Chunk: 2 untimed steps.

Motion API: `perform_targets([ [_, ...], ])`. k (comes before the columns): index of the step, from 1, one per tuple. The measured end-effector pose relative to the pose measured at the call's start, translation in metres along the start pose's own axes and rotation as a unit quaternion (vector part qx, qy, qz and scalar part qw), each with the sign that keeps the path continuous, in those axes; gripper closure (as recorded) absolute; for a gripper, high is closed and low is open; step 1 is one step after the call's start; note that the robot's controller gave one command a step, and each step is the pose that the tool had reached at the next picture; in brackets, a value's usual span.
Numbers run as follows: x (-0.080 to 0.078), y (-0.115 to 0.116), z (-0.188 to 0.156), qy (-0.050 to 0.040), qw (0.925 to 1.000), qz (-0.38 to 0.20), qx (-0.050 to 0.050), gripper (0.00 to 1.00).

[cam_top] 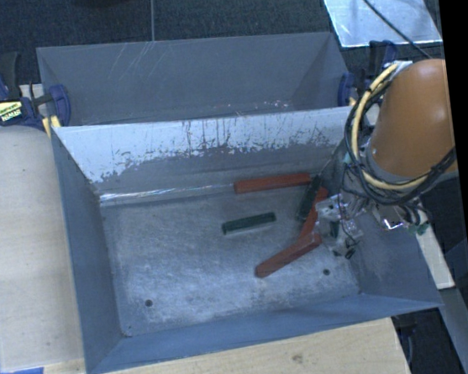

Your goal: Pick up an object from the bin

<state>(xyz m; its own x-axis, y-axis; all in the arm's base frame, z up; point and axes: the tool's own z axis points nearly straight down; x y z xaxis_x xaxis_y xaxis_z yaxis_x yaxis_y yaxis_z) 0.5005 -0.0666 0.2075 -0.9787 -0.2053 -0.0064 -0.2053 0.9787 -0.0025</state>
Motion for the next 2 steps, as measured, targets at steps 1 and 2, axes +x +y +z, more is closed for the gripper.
perform_targets([
  [1, 0.002, 0.009, 0.068, 0.0039, 0.9911, -0.133, -0.002, 1.00],
  [2, -0.031, -0.022, 0.056, -0.0005, 0.9933, -0.115, 0.000, 1.00],
])
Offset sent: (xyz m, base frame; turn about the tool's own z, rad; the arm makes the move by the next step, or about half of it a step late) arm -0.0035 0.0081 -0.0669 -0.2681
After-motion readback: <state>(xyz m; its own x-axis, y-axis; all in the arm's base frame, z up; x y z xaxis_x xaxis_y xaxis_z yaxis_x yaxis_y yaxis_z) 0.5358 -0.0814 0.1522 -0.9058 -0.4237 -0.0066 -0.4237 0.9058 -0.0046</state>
